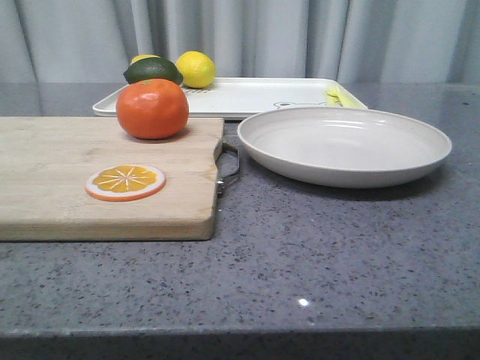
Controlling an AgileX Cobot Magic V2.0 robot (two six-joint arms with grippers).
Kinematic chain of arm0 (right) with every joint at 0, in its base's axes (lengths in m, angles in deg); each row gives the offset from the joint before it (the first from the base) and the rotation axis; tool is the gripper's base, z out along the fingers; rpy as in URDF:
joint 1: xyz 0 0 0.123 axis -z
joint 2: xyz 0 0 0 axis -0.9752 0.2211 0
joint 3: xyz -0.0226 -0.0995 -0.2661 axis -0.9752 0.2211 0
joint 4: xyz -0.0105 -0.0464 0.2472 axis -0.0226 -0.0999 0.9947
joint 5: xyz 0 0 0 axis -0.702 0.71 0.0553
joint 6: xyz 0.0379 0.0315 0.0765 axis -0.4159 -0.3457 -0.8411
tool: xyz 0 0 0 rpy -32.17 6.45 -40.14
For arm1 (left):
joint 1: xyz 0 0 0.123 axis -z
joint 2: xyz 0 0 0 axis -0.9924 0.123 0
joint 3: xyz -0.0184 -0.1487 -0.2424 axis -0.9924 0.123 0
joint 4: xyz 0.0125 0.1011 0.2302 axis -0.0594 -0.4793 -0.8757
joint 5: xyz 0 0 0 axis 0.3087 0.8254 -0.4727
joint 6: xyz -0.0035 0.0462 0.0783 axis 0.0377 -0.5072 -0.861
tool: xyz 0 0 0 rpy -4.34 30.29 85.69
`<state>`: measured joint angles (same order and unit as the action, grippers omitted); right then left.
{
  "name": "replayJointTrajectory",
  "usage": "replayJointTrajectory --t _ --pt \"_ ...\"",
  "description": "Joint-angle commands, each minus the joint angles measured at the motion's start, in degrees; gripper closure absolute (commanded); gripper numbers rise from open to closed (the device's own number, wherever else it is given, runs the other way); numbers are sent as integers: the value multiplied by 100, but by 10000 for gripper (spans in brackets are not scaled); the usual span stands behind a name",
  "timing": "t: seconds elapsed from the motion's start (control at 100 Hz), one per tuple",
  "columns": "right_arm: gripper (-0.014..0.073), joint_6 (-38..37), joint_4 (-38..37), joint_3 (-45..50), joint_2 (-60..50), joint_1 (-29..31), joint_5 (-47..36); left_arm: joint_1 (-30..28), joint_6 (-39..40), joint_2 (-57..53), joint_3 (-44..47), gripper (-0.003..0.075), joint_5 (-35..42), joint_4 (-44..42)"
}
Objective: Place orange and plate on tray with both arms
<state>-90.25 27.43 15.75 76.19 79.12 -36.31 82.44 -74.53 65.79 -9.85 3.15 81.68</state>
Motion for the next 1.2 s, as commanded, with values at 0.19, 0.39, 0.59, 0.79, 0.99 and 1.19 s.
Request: replayJointTrajectory --t 0.19,0.39,0.59,0.79,0.99,1.19 --pt "661 -9 -23 -133 -68 46 -415 -10 -4 -190 45 741 455 0" --pt "661 -9 -23 -133 -68 46 -415 -10 -4 -190 45 741 455 0" --pt "661 -9 -23 -133 -68 46 -415 -10 -4 -190 45 741 455 0" --pt "661 -9 -23 -133 -68 46 -415 -10 -4 -190 45 741 455 0" --pt "661 -9 -23 -133 -68 46 -420 -10 -4 -190 45 741 455 0" --pt "661 -9 -23 -149 -68 46 -508 -10 -4 -190 24 741 537 39"
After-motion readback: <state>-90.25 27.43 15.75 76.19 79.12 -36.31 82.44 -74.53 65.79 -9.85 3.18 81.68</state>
